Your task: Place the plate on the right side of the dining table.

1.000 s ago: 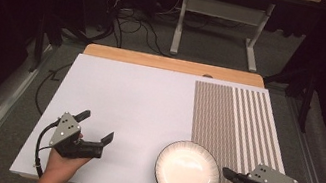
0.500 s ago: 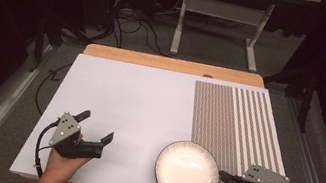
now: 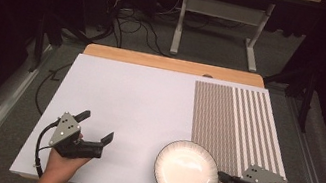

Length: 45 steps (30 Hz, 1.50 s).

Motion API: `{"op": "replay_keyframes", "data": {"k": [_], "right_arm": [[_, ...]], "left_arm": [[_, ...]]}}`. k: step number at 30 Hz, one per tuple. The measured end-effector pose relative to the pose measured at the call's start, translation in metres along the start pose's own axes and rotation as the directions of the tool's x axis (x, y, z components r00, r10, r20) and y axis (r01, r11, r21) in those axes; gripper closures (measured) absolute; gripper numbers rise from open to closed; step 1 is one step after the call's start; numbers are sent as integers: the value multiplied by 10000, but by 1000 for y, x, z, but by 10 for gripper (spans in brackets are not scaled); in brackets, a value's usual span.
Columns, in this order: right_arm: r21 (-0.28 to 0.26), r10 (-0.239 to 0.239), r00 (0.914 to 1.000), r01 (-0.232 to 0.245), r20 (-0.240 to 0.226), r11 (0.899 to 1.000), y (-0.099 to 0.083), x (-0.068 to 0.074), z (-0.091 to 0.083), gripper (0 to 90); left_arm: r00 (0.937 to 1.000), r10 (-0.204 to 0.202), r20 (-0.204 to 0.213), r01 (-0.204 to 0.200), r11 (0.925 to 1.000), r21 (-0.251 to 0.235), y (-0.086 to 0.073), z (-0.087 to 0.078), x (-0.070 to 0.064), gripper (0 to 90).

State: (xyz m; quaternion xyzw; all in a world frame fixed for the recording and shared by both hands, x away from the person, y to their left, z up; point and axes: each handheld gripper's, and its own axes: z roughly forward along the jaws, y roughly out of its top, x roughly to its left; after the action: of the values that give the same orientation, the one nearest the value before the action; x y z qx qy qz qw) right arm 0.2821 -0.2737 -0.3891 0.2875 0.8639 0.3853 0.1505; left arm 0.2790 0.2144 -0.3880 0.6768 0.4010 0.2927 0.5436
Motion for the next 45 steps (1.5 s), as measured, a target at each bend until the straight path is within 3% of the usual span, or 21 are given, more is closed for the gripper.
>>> {"op": "replay_keyframes", "data": {"k": [22,30,45], "right_arm": [[55,-14,9999,15,-161,10000,2,3,4,900],[131,-146,9987,152,-482,9998,5,10,12,900],[161,-114,9979,124,-636,9998,6,12,15,900]], "left_arm": [[10000,-2,-14,2,10000,-26,0,0,0,6],[10000,-12,-26,12,10000,-51,1,-1,0,6],[10000,-24,-21,24,10000,-66,1,-1,1,6]]}}
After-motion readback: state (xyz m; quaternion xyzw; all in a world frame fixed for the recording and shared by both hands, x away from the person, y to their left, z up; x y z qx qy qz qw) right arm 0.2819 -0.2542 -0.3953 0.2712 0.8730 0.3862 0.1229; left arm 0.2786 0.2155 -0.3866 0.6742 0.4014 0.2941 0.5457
